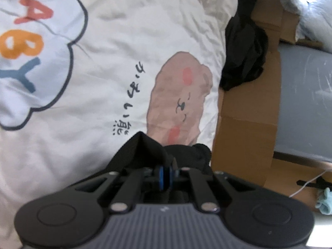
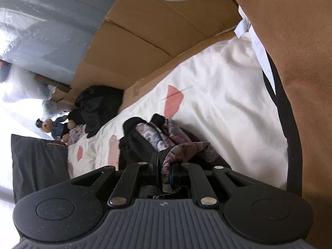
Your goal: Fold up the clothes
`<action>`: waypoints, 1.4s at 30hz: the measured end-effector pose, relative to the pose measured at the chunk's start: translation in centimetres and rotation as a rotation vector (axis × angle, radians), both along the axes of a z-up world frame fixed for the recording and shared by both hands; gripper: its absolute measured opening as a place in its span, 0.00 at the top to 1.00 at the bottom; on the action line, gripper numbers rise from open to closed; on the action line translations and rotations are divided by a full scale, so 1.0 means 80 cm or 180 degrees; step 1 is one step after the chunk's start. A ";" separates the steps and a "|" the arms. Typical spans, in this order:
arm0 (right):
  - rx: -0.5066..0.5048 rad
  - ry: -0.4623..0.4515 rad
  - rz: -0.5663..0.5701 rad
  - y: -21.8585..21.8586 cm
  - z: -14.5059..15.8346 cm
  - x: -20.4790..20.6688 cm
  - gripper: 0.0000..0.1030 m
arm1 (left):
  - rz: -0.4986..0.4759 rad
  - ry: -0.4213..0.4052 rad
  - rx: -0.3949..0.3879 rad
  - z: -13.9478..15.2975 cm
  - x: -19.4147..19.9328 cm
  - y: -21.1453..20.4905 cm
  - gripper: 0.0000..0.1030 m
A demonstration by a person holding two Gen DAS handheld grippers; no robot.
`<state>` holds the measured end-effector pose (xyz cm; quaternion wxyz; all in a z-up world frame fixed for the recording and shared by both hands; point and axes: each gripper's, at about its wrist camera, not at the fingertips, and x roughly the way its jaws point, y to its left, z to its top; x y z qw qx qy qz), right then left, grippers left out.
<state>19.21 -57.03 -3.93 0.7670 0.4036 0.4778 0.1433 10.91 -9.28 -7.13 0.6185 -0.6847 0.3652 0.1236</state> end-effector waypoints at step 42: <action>-0.0957 -0.0612 0.0729 -0.012 0.057 0.018 0.59 | -0.1826 -0.0519 0.1758 0.102 0.061 0.026 0.57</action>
